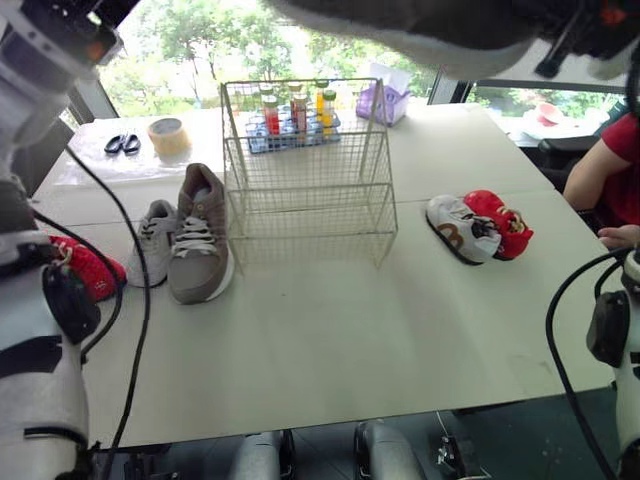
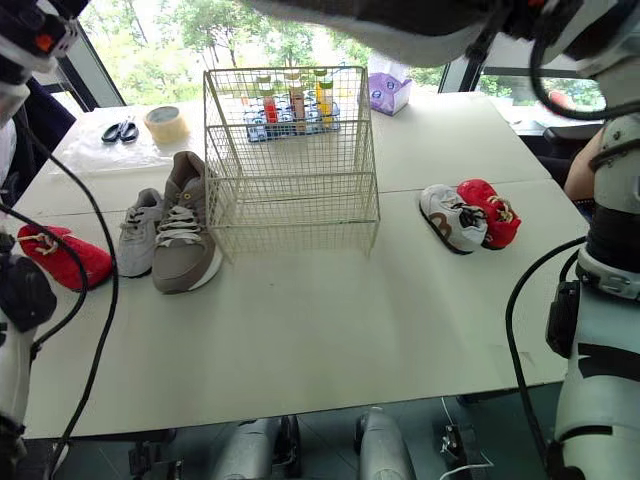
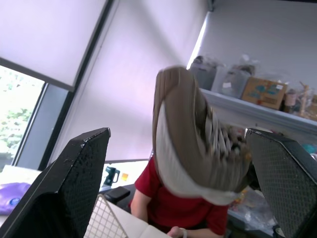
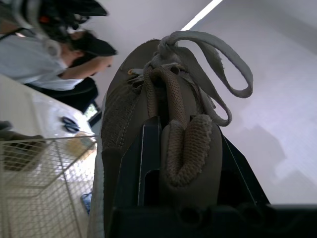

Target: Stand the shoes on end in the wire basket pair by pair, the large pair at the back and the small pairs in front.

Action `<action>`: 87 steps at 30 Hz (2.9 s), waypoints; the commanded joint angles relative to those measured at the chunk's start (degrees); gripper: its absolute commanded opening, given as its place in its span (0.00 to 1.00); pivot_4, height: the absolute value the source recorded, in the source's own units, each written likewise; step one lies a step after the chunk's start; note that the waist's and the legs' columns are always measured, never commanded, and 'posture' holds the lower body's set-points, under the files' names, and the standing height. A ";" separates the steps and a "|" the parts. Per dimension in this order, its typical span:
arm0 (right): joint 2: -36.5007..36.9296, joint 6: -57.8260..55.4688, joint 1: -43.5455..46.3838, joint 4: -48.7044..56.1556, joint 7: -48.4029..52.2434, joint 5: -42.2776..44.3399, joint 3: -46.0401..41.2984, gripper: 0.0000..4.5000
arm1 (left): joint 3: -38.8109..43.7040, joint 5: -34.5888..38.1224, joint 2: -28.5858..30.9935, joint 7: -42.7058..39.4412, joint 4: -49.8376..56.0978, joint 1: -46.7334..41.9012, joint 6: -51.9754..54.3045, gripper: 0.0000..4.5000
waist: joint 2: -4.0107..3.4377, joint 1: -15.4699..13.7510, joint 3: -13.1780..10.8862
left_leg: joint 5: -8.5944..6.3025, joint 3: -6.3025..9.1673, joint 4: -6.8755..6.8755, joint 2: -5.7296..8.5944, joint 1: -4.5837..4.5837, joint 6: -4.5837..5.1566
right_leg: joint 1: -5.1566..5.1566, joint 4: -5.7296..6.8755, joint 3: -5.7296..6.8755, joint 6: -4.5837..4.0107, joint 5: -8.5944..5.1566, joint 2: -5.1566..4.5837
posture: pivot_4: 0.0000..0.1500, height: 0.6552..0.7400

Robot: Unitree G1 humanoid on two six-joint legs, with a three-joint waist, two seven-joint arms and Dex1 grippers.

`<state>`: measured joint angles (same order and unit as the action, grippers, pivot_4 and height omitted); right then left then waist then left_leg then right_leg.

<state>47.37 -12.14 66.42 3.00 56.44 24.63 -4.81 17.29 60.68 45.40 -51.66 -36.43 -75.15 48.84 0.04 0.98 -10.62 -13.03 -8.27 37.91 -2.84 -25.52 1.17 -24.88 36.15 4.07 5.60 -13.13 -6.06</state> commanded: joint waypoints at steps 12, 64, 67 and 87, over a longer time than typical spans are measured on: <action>-2.24 2.73 1.37 2.38 3.87 0.62 0.26 0.13 | -8.21 -16.23 -3.40 -20.50 -9.26 -9.42 1.27 0.88 | 0.47 -0.18 -0.27 | -0.01 0.05 0.24 0.00 -0.81 0.03 | -0.59 0.05 0.06 0.10 0.08 -0.02 | 1.00 0.94; -41.11 -17.63 -3.45 5.02 -36.98 39.67 -9.52 0.99 | 8.13 23.45 -40.16 41.05 45.29 27.67 -12.49 0.16 | 0.50 -0.36 -0.26 | 0.01 0.62 0.29 0.13 -0.22 0.09 | 0.34 -0.01 0.61 0.17 0.21 -0.22 | 1.00 0.94; -40.83 -17.62 -3.80 4.38 -37.07 38.90 -9.36 0.99 | 7.21 23.47 -40.25 40.92 45.52 28.33 -12.44 0.16 | 0.50 -0.37 -0.26 | 0.01 0.62 0.30 0.14 -0.23 0.09 | 0.34 -0.02 0.61 0.17 0.21 -0.23 | 1.00 0.94; -37.64 -20.01 -4.11 3.43 -32.50 36.86 -8.64 0.34 | 3.13 18.00 -33.35 39.74 47.30 32.77 -11.31 0.59 | 0.50 -0.21 -0.27 | 0.00 0.63 0.28 0.13 -0.22 0.09 | 0.34 -0.03 0.62 0.17 0.21 -0.23 | 1.00 0.94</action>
<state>9.54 -31.94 60.41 4.70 21.45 60.79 -14.68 23.00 80.94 10.62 -12.11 8.19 -42.46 36.20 0.54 0.78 -10.89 -13.03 -7.65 38.19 -2.72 -25.74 1.26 -24.54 36.11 4.68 5.77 -12.92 -6.28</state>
